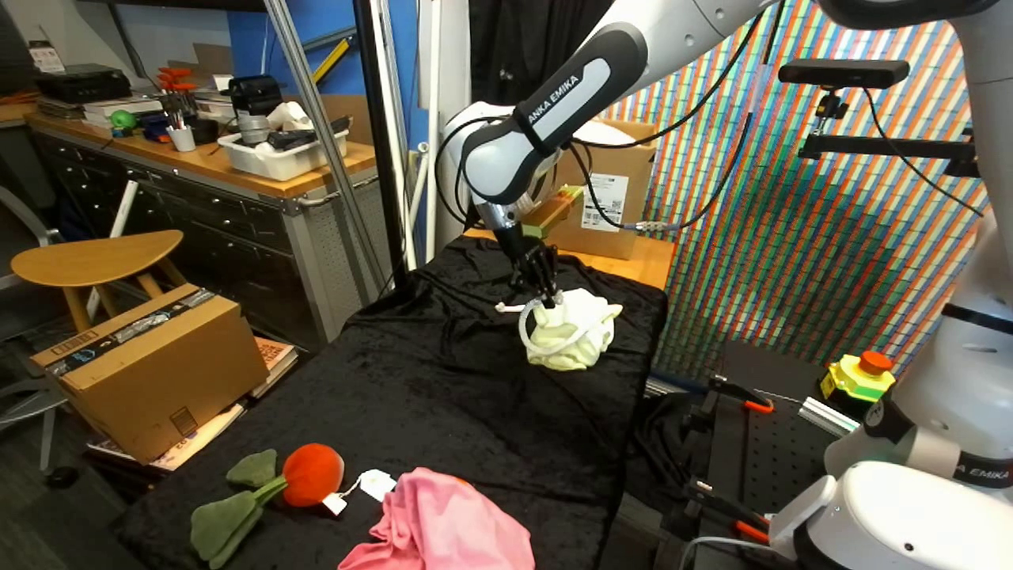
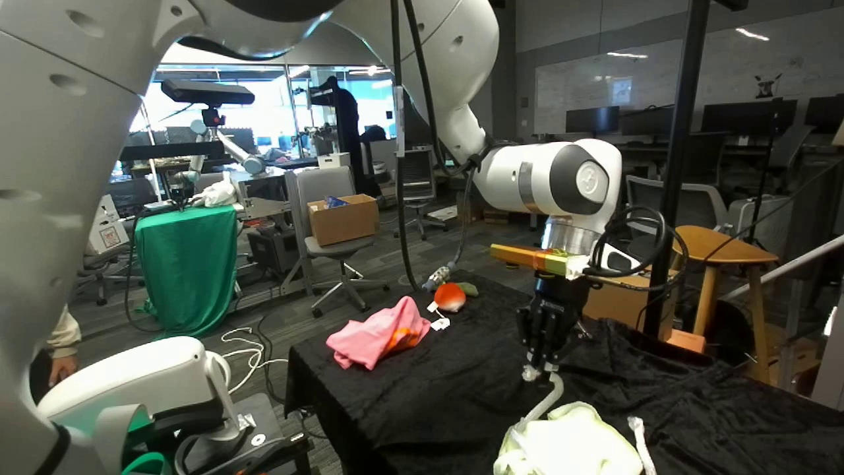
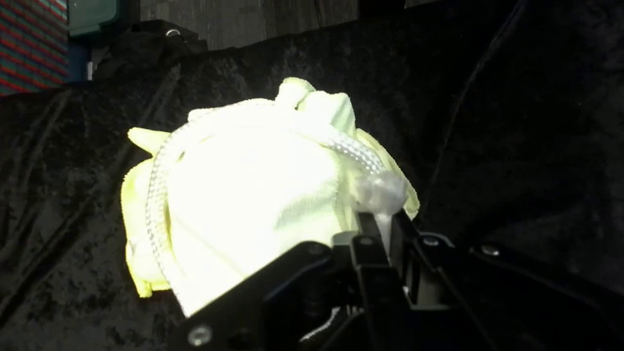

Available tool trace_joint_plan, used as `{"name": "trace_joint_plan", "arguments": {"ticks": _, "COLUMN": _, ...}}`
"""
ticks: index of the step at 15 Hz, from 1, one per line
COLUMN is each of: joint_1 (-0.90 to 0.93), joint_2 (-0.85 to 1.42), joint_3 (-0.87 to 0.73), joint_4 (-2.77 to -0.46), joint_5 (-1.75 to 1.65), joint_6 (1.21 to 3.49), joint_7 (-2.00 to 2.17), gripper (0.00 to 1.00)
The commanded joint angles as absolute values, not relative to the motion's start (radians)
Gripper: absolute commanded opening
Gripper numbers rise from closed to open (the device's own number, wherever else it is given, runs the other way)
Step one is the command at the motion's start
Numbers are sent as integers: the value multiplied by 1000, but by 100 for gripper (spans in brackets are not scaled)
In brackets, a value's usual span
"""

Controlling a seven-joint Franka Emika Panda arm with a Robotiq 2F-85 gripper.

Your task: Gather all the objects on the table and put them in one place

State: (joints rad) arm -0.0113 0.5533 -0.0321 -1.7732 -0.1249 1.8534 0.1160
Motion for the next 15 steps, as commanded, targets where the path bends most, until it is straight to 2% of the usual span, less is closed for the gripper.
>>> {"name": "trace_joint_plan", "arguments": {"ticks": 1, "joint_1": -27, "joint_2": 558, "joint_3": -58, "joint_4": -1749, "joint_5": -73, "joint_6": 1827, "joint_7": 173, "gripper": 9}}
{"name": "trace_joint_plan", "arguments": {"ticks": 7, "joint_1": -53, "joint_2": 545, "joint_3": -93, "joint_4": -1771, "joint_5": -13, "joint_6": 1842, "joint_7": 256, "gripper": 10}}
{"name": "trace_joint_plan", "arguments": {"ticks": 8, "joint_1": -57, "joint_2": 544, "joint_3": -93, "joint_4": -1772, "joint_5": -3, "joint_6": 1842, "joint_7": 258, "gripper": 34}}
{"name": "trace_joint_plan", "arguments": {"ticks": 10, "joint_1": -60, "joint_2": 537, "joint_3": -96, "joint_4": -1777, "joint_5": 7, "joint_6": 1851, "joint_7": 267, "gripper": 42}}
{"name": "trace_joint_plan", "arguments": {"ticks": 15, "joint_1": -44, "joint_2": 512, "joint_3": -95, "joint_4": -1784, "joint_5": -6, "joint_6": 1858, "joint_7": 287, "gripper": 80}}
